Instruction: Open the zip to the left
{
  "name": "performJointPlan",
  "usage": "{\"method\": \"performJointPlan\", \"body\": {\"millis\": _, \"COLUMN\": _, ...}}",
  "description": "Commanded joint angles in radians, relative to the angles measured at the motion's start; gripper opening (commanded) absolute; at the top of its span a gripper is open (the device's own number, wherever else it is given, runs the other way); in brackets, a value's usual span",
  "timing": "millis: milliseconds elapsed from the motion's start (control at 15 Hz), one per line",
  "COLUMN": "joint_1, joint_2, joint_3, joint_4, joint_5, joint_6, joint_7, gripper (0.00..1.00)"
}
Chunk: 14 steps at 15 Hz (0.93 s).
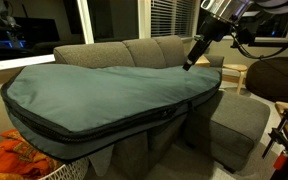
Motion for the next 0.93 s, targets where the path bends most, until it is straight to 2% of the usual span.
{"method": "performJointPlan", "body": {"millis": 0, "joint_1": 0.007, "joint_2": 0.015, "joint_3": -0.003, "joint_4": 0.004, "joint_5": 0.006, "joint_6": 0.001, "joint_7": -0.003, "gripper": 1.0}}
{"method": "performJointPlan", "body": {"millis": 667, "joint_1": 0.019, "joint_2": 0.096, "joint_3": 0.008, "joint_4": 0.0, "joint_5": 0.049, "joint_6": 0.02, "joint_7": -0.005, "gripper": 1.0}}
{"method": "performJointPlan", "body": {"millis": 867, "joint_1": 0.036, "joint_2": 0.102, "joint_3": 0.016, "joint_4": 0.0, "joint_5": 0.097, "joint_6": 0.016, "joint_7": -0.021, "gripper": 1.0}}
